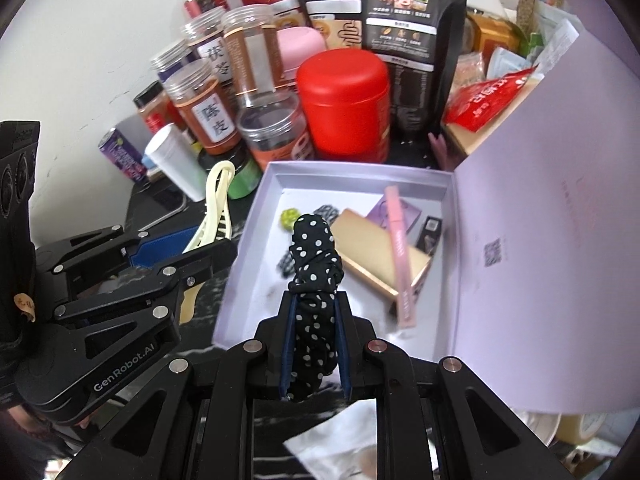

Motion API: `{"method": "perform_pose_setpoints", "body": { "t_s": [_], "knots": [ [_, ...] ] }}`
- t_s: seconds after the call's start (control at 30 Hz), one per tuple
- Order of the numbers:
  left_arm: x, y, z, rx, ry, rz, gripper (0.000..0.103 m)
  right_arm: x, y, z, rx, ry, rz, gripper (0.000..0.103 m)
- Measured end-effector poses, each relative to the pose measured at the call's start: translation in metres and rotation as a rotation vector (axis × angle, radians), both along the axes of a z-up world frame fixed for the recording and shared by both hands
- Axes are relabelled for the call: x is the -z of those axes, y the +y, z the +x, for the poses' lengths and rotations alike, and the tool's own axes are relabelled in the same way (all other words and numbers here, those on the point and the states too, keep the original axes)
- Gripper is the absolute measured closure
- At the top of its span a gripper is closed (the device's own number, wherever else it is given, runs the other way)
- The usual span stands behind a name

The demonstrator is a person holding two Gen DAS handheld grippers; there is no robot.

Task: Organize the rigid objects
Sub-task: 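Carry the held claw clip and scrunchie over the gift box, then open both tools to drop the claw clip and scrunchie into the gift box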

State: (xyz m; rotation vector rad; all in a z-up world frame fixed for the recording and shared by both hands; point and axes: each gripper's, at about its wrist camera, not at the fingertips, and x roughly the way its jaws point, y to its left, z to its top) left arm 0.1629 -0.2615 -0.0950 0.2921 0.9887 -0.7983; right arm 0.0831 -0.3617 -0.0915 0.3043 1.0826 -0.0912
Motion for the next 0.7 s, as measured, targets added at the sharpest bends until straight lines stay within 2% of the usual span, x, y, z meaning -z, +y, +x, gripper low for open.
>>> {"method": "perform_pose_setpoints", "body": {
  "t_s": [0.27, 0.7],
  "knots": [
    [0.028, -0.016, 0.006, 0.026, 0.034, 0.012, 0.082, 0.016, -0.013, 0.004, 0.013, -0.003, -0.009, 0.085],
    [0.066, -0.028, 0.003, 0.065, 0.104, 0.03, 0.082, 0.056, -0.016, -0.003, 0.003, 0.064, -0.004, 0.085]
  ]
}}
